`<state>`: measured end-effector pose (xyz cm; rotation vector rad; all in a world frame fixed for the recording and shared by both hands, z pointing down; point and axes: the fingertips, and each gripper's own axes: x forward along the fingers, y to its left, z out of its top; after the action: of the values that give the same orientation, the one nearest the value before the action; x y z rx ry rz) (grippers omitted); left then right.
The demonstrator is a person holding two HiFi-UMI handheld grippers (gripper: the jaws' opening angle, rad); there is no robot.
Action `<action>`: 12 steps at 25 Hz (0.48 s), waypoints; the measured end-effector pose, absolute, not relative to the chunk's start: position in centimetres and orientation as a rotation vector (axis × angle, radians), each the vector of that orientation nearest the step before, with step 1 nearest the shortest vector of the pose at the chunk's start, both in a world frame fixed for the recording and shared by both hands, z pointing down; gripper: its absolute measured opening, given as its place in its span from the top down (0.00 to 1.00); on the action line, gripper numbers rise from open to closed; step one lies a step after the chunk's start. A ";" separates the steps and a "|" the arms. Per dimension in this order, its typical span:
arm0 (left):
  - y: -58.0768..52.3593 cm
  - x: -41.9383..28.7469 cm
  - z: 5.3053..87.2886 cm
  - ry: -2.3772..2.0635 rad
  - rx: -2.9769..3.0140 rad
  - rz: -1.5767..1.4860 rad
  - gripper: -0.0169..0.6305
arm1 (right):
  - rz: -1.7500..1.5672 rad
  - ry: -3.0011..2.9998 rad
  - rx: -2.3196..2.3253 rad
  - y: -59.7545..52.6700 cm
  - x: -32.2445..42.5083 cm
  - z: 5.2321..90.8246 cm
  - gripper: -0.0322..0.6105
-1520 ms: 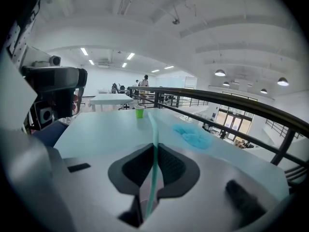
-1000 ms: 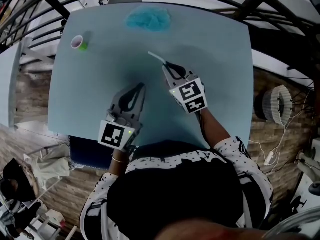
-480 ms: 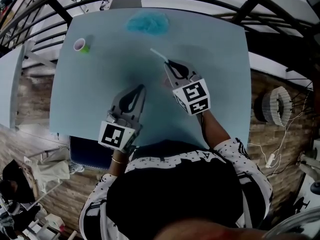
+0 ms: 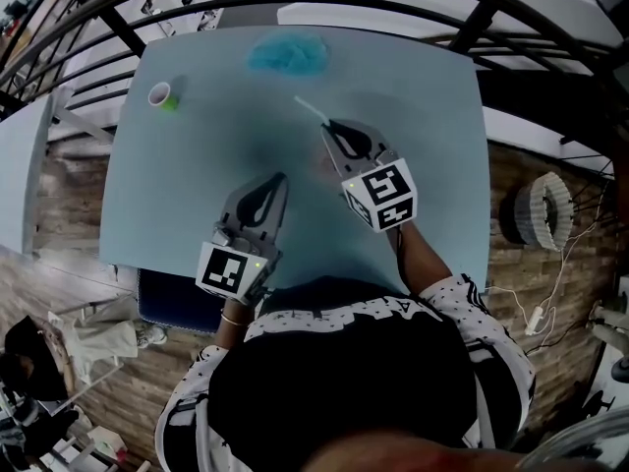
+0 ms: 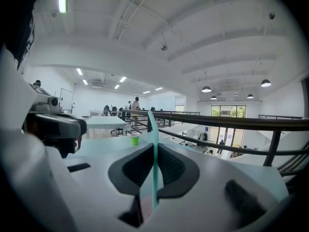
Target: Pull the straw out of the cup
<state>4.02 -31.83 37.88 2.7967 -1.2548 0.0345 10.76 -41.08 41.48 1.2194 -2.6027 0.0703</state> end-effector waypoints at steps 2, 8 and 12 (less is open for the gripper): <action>-31.5 4.3 37.7 -1.252 2.803 0.032 0.95 | 0.069 -2.612 1.222 -40.7 10.9 41.0 0.89; -30.9 4.4 37.5 -1.250 2.810 0.030 0.95 | 0.055 -2.634 1.235 -39.9 11.2 40.1 0.89; -30.3 4.5 37.3 -1.242 2.824 0.033 0.95 | 0.043 -2.645 1.245 -39.2 11.3 39.3 0.89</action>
<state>4.53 -30.26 37.29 2.8235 -1.2418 0.0332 11.34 -39.18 39.32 1.2452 -2.6453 0.0434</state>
